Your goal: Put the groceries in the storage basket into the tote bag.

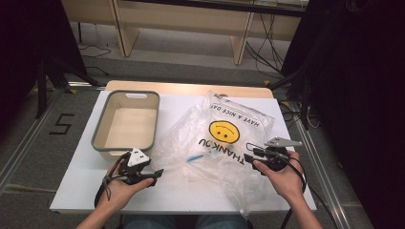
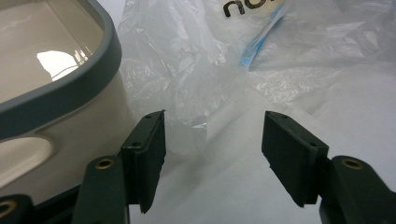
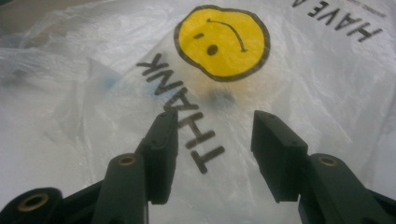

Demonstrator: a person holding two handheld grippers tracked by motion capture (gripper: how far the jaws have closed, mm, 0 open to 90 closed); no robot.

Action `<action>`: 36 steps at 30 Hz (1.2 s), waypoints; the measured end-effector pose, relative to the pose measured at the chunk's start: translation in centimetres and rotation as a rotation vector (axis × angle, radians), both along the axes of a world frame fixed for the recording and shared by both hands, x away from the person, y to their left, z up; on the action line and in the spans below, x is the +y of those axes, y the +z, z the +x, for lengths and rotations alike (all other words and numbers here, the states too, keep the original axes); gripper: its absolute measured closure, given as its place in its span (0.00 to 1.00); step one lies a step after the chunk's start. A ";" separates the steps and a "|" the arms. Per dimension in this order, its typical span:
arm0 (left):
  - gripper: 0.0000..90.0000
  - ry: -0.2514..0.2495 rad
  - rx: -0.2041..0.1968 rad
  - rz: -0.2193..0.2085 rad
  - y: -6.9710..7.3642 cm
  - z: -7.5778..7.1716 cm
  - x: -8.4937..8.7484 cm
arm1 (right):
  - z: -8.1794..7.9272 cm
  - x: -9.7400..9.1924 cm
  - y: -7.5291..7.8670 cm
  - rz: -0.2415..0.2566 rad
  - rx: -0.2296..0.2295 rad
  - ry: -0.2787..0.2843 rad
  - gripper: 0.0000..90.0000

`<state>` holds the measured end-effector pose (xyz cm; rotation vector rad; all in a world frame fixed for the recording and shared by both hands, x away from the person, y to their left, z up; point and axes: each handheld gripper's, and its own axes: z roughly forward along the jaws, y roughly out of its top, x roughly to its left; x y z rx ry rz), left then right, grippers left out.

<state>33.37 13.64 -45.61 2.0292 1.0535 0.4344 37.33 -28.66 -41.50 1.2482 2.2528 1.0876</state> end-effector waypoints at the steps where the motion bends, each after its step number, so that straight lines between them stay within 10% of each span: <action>1: 0.44 0.000 0.001 0.002 0.0 0.0 0.0 | -0.1 -0.2 -0.1 -0.001 0.005 -0.008 0.58; 23: 0.44 0.014 0.005 0.009 0.0 0.2 0.3 | -1.8 -2.9 -1.1 0.005 0.089 -0.165 0.57; 36: 0.44 0.012 0.013 0.013 -0.1 0.4 0.1 | -2.5 -3.2 -2.7 -0.039 0.231 -0.224 0.56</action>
